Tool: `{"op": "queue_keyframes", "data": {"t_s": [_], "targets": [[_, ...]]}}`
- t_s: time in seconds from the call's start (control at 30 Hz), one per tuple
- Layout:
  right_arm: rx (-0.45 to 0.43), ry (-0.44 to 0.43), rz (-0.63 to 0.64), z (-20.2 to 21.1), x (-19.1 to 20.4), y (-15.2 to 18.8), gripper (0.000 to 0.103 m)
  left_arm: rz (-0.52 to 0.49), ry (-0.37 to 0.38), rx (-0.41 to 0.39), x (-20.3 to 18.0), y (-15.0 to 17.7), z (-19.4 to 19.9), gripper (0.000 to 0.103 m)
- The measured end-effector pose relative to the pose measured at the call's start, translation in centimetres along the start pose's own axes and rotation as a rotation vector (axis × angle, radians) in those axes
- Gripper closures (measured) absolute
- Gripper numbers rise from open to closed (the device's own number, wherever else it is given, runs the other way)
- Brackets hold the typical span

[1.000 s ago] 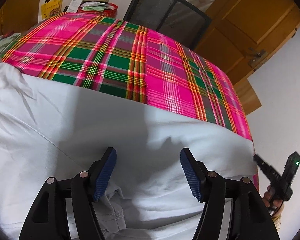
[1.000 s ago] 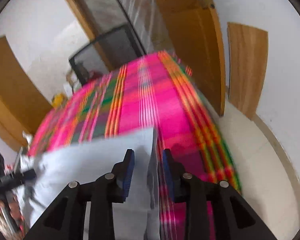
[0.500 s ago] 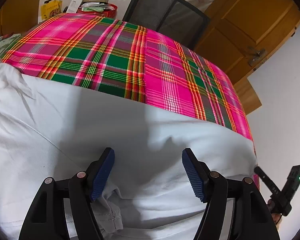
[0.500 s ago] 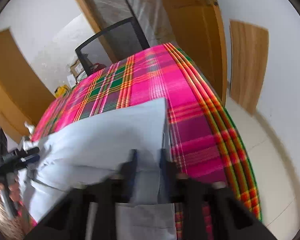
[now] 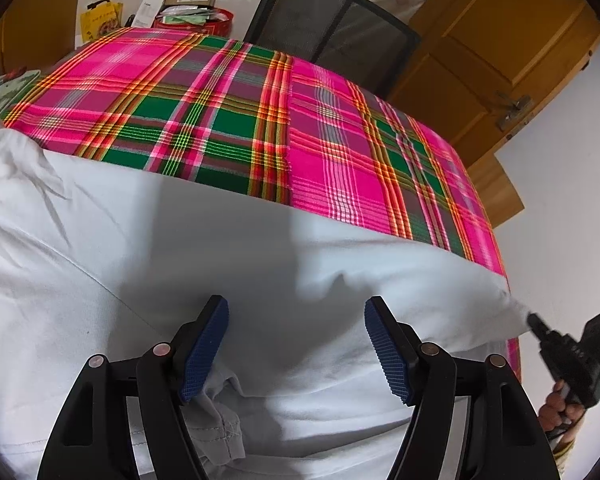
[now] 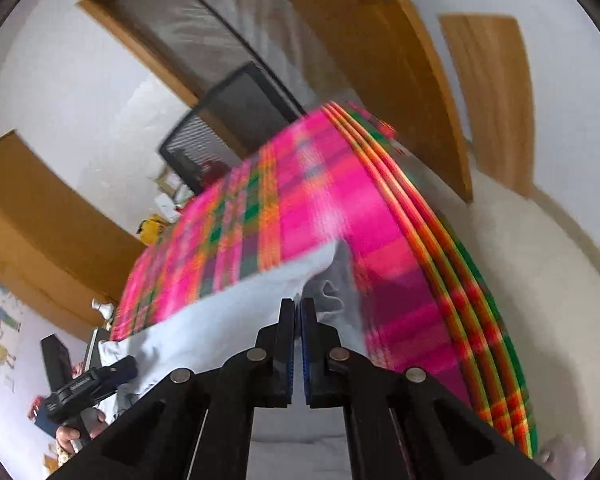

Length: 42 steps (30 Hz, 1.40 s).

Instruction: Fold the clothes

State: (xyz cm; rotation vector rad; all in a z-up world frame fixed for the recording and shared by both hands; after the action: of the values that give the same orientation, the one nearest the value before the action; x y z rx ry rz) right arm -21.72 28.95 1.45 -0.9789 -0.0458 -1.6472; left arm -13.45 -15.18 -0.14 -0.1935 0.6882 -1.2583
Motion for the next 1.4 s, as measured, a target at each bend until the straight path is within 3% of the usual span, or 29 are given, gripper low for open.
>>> {"op": "queue_keyframes", "data": {"t_s": [0.27, 0.4, 0.5, 0.57, 0.7, 0.77, 0.83, 0.97, 1.23, 1.4], "targets": [[0.082, 0.049, -0.032, -1.2, -3.3, 1.7, 0.099, -0.004, -0.004, 0.002, 0.0, 0.0, 0.0, 0.03], [0.027, 0.072, -0.026, -0.2, -3.6, 1.6, 0.093, -0.011, -0.026, 0.007, -0.3, 0.0, -0.1, 0.03], [0.021, 0.038, -0.017, 0.1, -3.6, 1.7, 0.08, -0.017, -0.05, 0.023, -0.9, 0.2, 0.2, 0.03], [0.047, -0.001, -0.005, -0.1, -3.4, 2.0, 0.077, -0.06, -0.027, 0.002, -2.0, 0.7, 0.8, 0.03], [0.067, 0.013, 0.043, -1.2, -2.4, 2.2, 0.075, -0.193, -0.023, -0.042, -5.6, 1.6, 2.0, 0.03], [0.061, 0.023, 0.068, -1.1, -2.0, 2.2, 0.079, -0.267, -0.002, -0.045, -8.0, 2.3, 2.1, 0.03], [0.048, 0.048, 0.108, -0.9, -1.6, 2.2, 0.099, -0.354, 0.004, -0.052, -10.4, 3.0, 2.0, 0.03], [0.056, -0.059, 0.082, -0.4, -1.3, 1.5, 0.1, -0.527, 0.034, -0.052, -15.1, 4.6, 0.7, 0.03], [0.07, -0.241, -0.048, -0.4, -1.9, 0.2, 0.1, -0.685, 0.13, -0.055, -21.8, 5.4, -1.9, 0.03], [0.074, -0.314, -0.128, -1.0, -2.7, -0.5, 0.1, -0.788, 0.138, -0.044, -25.2, 6.3, -3.9, 0.03]]}}
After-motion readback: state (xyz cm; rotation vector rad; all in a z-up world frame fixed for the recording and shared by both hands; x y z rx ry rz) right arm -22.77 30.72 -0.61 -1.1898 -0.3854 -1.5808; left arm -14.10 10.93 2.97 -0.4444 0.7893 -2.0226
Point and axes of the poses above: each gripper's, at about its wrist camera, not at the fingertips, and z roughly against the way its jaws point, x to its left, y to its underside, the point moved 1 cm from there along -z, roughly the way its jaws point, and after that the axes turned 5 degrees about -z, right-handed, at the moved point
